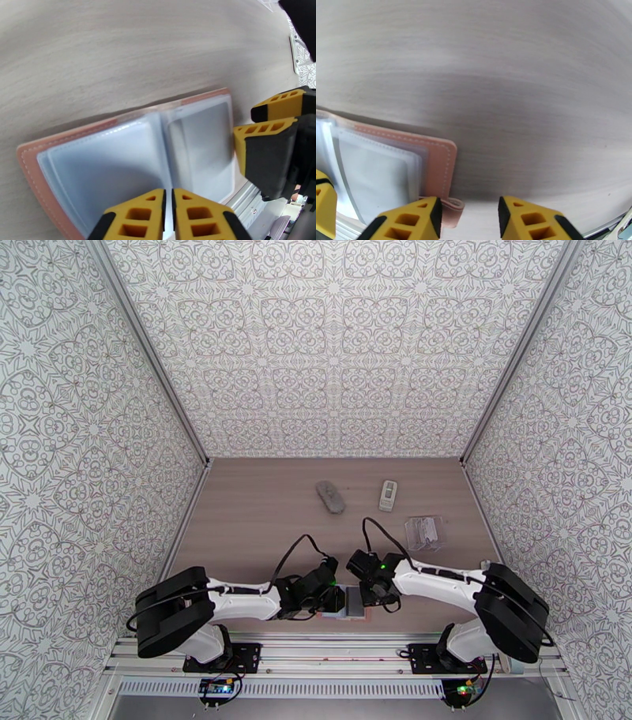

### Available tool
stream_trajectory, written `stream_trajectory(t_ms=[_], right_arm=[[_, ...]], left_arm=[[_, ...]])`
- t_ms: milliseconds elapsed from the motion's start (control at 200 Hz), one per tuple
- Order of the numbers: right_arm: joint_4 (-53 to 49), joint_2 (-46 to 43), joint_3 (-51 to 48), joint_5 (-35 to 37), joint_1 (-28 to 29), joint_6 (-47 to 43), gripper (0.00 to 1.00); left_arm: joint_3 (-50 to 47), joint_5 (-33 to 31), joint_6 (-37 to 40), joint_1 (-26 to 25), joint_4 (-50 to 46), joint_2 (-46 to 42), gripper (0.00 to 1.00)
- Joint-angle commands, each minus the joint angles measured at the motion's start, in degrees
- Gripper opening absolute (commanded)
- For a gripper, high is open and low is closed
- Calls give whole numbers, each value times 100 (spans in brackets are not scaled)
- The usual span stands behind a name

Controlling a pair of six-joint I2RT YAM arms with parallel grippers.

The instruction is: Put the credit cards into the card holder

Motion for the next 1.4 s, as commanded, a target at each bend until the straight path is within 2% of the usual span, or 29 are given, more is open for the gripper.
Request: stream_trajectory(t_ms=[0, 360, 690, 855, 910, 1070, 1310, 1395], right_arm=[[-495, 108, 23, 474, -43, 53, 43], [-769, -120, -19, 737, -109, 98, 41], [-775, -73, 13, 700, -167, 48, 38], [-989, -253, 119, 1039, -182, 150, 39], [-848, -461, 116, 882, -181, 72, 43], [-27, -878, -143, -149, -268, -52, 53], [331, -785, -390, -397, -333, 60, 54], [707, -738, -520, -768, -343, 122, 54]], left_arm=[[-76, -129, 36, -52, -149, 105, 16], [-85, -122, -31, -63, -132, 296, 16], [-133, -129, -84, -70, -97, 339, 16], [-180, -135, -114, -73, -53, 341, 16], [-181, -142, -125, -61, -44, 351, 16], [-170, -172, -139, -75, -108, 330, 16], [-371, -339, -241, -73, -391, -52, 16], [-466, -407, -255, -69, -476, -264, 16]])
